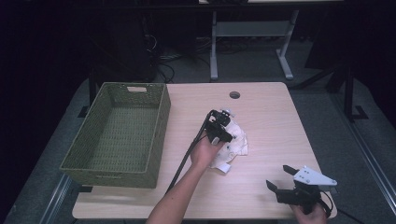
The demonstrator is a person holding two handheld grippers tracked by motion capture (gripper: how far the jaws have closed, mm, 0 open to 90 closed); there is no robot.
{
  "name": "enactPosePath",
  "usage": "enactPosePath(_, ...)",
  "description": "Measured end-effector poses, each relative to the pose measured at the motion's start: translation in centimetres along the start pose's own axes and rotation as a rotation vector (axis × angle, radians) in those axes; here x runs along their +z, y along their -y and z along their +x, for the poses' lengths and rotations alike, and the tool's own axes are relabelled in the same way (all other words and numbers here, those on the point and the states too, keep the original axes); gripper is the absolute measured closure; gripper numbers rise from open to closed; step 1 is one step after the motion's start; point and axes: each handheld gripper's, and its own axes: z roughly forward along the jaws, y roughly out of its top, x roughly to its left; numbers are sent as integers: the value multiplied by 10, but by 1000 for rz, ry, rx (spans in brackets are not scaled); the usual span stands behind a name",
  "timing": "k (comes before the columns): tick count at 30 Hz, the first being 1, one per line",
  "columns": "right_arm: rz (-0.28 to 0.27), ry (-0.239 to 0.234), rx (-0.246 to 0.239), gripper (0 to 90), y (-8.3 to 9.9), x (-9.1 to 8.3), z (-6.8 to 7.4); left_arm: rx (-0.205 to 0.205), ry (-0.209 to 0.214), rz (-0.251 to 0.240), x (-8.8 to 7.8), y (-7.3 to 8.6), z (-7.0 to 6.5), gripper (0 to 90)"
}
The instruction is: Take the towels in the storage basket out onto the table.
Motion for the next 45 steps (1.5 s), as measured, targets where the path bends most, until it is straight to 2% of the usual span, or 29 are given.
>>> enactPosePath(1, 1, 0, 6, 139, 0, 0, 0, -4, -4, -23, -6, 1, 1, 485)
enactPosePath(9, 7, 2, 2, 139, -1, 1, 1, 5, 0, -89, -25, 5, 2, 388)
enactPosePath(13, 9, 10, -1, 139, -1, 1, 1, 20, 11, -111, -35, 9, 1, 378)
enactPosePath(19, 16, 8, 4, 139, -1, 2, 1, 20, 17, -150, -48, 15, 3, 351)
enactPosePath(23, 16, 13, 0, 139, 0, 3, 1, 26, 28, -179, -58, 24, 4, 333)
enactPosePath(27, 18, 18, 0, 139, 0, 3, 1, 23, 35, -190, -62, 30, 4, 319)
enactPosePath(31, 19, 23, -3, 139, 0, 3, 1, 44, 19, -205, -71, 40, 3, 309)
enactPosePath(39, 22, 29, 3, 139, 0, 3, 1, 53, 33, -217, -77, 56, 2, 278)
enactPosePath(41, 22, 30, 4, 139, 0, 3, 1, 57, 33, -233, -80, 61, 2, 277)
enactPosePath(45, 23, 31, 0, 139, 0, 4, 0, 47, 44, -240, -84, 71, 1, 269)
